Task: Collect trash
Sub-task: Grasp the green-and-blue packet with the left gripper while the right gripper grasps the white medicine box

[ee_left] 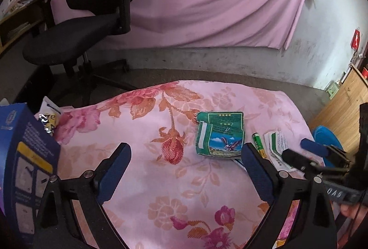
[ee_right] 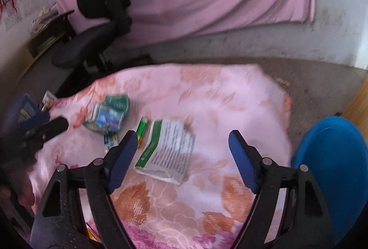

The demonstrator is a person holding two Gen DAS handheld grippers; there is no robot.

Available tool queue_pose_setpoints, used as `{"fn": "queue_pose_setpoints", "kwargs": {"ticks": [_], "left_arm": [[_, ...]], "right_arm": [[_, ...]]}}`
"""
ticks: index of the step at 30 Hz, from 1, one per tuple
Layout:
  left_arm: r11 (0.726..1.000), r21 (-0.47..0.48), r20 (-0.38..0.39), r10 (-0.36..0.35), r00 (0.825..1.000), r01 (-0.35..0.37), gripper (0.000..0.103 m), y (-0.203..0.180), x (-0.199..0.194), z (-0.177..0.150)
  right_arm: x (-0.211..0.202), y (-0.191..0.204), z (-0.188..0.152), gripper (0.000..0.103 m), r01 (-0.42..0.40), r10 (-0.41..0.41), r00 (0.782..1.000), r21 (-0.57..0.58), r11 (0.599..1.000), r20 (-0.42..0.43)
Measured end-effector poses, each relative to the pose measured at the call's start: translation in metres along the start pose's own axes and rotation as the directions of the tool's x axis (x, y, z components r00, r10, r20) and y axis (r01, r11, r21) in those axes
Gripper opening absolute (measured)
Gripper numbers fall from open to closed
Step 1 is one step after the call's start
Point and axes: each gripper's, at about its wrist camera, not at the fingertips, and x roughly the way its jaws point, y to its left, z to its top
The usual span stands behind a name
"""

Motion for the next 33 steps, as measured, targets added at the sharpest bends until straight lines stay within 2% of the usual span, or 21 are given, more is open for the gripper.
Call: {"fn": "queue_pose_setpoints", "kwargs": {"ticks": [3, 7, 12, 13, 14, 15, 17, 21, 27, 29, 31, 33], "left_arm": [[1.0, 0.01, -0.014, -0.017, 1.0, 0.017, 0.093, -0.002, 0.005, 0.0], [0.999, 0.026, -0.052, -0.033, 0.998, 0.034, 0.093, -0.008, 0.013, -0.004], [0.995, 0.076, -0.077, -0.057, 0.995, 0.062, 0.093, -0.019, 0.021, -0.009], [0.994, 0.087, -0.082, -0.055, 0.995, 0.062, 0.093, -0.022, 0.022, -0.009], [0.993, 0.104, -0.086, -0.051, 0.995, 0.06, 0.094, -0.026, 0.025, -0.008], [0.991, 0.12, -0.089, -0.047, 0.995, 0.057, 0.094, -0.029, 0.028, -0.008], [0.987, 0.157, -0.097, -0.027, 0.995, 0.042, 0.094, -0.037, 0.035, -0.007], [0.977, 0.212, -0.113, 0.001, 0.994, 0.023, 0.094, -0.052, 0.047, -0.005], [0.987, 0.151, -0.128, -0.034, 0.991, 0.053, 0.093, -0.047, 0.056, -0.005], [0.988, 0.142, -0.135, -0.041, 0.99, 0.06, 0.091, -0.044, 0.059, -0.005], [0.987, 0.143, -0.149, -0.047, 0.988, 0.069, 0.081, -0.043, 0.062, -0.006], [0.987, 0.148, -0.149, -0.043, 0.988, 0.065, 0.08, -0.042, 0.063, -0.005]], "right_arm": [[0.009, 0.003, -0.003, 0.103, -0.022, 0.021, 0.999, -0.015, 1.0, -0.047], [0.014, 0.005, -0.005, 0.076, -0.02, 0.017, 0.996, -0.035, 0.999, -0.087], [0.006, 0.001, -0.006, 0.075, -0.015, 0.01, 0.996, -0.06, 0.998, -0.091], [0.003, -0.002, -0.007, 0.064, -0.017, 0.012, 0.996, -0.056, 0.998, -0.085], [0.001, -0.004, -0.006, 0.058, -0.025, 0.021, 0.997, -0.052, 0.998, -0.08], [-0.003, -0.007, -0.006, 0.056, -0.026, 0.023, 0.997, -0.047, 0.999, -0.073], [-0.007, -0.013, -0.006, 0.056, 0.0, -0.003, 0.998, -0.044, 0.999, -0.065], [-0.009, -0.023, -0.007, 0.056, -0.035, 0.035, 0.998, -0.007, 0.999, -0.062], [-0.008, -0.022, -0.007, 0.058, -0.046, 0.046, 0.997, 0.009, 0.999, -0.054], [-0.009, -0.023, -0.007, 0.069, -0.044, 0.044, 0.998, 0.012, 0.999, -0.051], [-0.01, -0.024, -0.007, 0.079, -0.048, 0.048, 0.998, 0.017, 0.999, -0.049], [-0.008, -0.023, -0.007, 0.082, -0.044, 0.045, 0.998, 0.018, 0.999, -0.053]]}}
